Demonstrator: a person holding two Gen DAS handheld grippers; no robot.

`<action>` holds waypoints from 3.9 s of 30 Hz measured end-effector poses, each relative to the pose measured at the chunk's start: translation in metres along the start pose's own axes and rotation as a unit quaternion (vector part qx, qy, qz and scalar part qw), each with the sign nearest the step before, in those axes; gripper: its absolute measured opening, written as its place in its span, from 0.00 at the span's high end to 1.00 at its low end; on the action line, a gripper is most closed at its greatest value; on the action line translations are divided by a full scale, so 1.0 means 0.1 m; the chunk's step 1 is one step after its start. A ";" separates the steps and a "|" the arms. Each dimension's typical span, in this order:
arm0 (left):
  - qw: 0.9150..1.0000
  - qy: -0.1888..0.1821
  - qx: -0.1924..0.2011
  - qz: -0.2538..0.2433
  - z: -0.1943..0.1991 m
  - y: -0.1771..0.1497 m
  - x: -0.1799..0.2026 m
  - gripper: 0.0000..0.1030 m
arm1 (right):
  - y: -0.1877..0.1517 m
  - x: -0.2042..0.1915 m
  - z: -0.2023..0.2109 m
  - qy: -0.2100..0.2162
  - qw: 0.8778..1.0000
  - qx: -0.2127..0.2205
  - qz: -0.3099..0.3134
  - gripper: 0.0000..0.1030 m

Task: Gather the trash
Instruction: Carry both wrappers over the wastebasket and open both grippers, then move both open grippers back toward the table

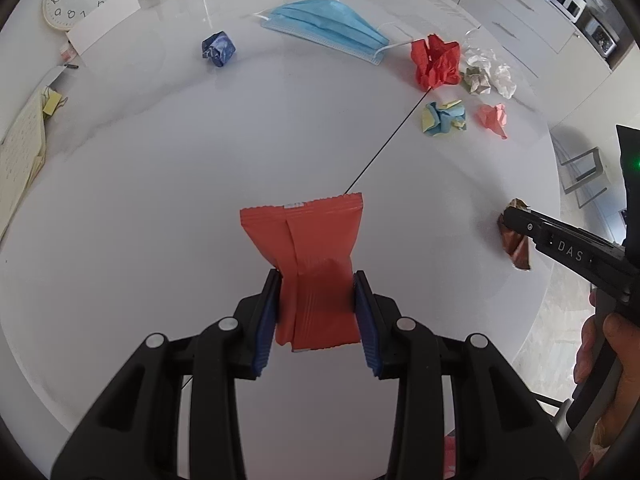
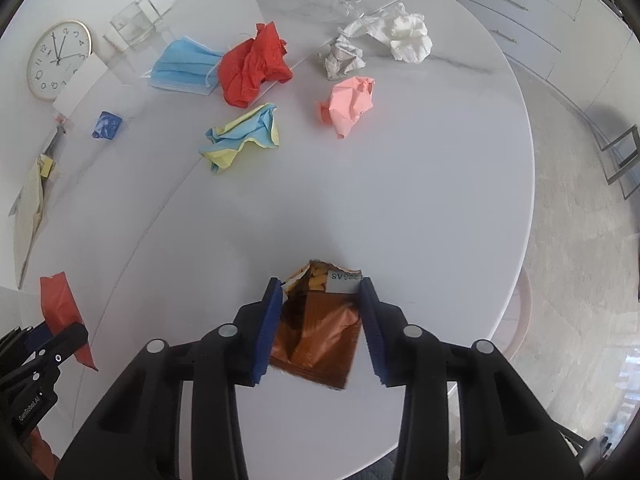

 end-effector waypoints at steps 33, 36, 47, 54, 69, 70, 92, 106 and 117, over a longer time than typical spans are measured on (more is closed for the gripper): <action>0.982 -0.113 -0.042 -0.145 -0.36 0.17 2.79 0.65 | -0.44 2.45 0.74 -0.018 0.997 0.033 -0.068 0.64; 0.981 -0.111 -0.047 -0.149 -0.43 0.16 2.97 0.65 | -0.44 2.53 0.73 -0.011 0.998 0.033 -0.059 0.64; 0.983 -0.101 -0.051 -0.142 -0.52 0.13 3.20 0.65 | -0.35 2.66 0.69 0.010 0.999 0.035 -0.028 0.64; 0.984 -0.096 -0.053 -0.139 -0.54 0.12 3.22 0.65 | -0.36 2.65 0.66 0.016 0.999 0.030 -0.026 0.64; 0.989 -0.059 -0.031 -0.132 -0.44 0.17 3.05 0.15 | -0.33 2.59 0.61 0.021 0.999 0.024 -0.021 0.64; 0.990 -0.055 -0.030 -0.127 -0.44 0.18 3.01 0.14 | -0.33 2.57 0.61 0.022 0.999 0.023 -0.019 0.64; 0.999 -0.017 -0.010 -0.042 -0.14 0.34 2.02 0.11 | -0.27 1.98 0.46 0.026 0.999 -0.009 -0.020 0.06; 1.000 -0.005 0.002 -0.013 -0.02 0.46 1.53 0.08 | -0.04 1.64 0.51 0.023 1.000 0.008 -0.015 0.04; 1.000 -0.005 0.012 0.002 -0.09 0.69 1.27 0.08 | 0.34 1.24 0.42 0.036 0.999 0.018 0.017 0.03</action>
Point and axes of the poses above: each gripper's, at about its wrist camera, not at the fingertips, and z roughly against the way its jaws point, x to its right, y to its top, the point moved 1 cm from there along -z, roughly the way its jaws point, and after that the axes turned 9 degrees about -y, right-handed, at the moved point
